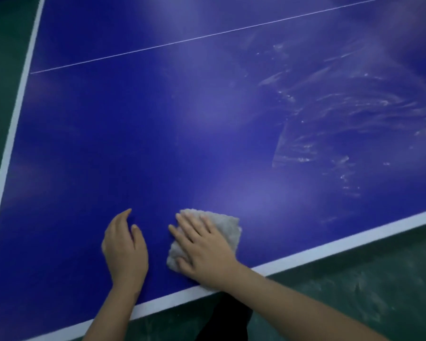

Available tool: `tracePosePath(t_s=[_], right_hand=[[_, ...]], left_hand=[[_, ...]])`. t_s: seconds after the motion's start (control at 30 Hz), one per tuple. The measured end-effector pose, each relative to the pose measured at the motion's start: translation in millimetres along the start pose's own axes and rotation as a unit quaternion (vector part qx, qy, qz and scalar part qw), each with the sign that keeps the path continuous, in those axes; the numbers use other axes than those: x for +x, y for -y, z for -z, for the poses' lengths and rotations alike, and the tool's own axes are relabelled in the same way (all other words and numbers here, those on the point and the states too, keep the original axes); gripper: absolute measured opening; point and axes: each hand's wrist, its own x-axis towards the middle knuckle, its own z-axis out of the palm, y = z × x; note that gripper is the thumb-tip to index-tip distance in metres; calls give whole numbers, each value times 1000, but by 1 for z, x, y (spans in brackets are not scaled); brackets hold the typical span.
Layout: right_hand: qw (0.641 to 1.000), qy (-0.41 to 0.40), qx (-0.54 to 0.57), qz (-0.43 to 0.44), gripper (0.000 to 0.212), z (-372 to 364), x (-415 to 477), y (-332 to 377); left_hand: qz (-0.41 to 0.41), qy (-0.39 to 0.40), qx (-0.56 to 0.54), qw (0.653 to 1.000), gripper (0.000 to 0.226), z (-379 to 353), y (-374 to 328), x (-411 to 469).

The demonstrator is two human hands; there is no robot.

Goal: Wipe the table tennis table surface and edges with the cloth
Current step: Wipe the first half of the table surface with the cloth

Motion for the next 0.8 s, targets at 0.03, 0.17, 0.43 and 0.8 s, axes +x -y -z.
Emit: tracePosePath(t_s=[0.03, 0.17, 0.43, 0.8], right_hand=[[1000, 3, 5, 28, 62, 3, 20, -5], [999, -22, 44, -6, 59, 32, 95, -93], [989, -77, 34, -122, 58, 49, 144, -158], [998, -45, -11, 36, 52, 73, 289, -177]], left_hand=[[1, 1, 6, 1000, 35, 0, 0, 4], [19, 8, 21, 1000, 36, -4, -4, 17], [58, -9, -16, 998, 35, -29, -28, 23], [54, -11, 40, 998, 37, -59, -68, 75]])
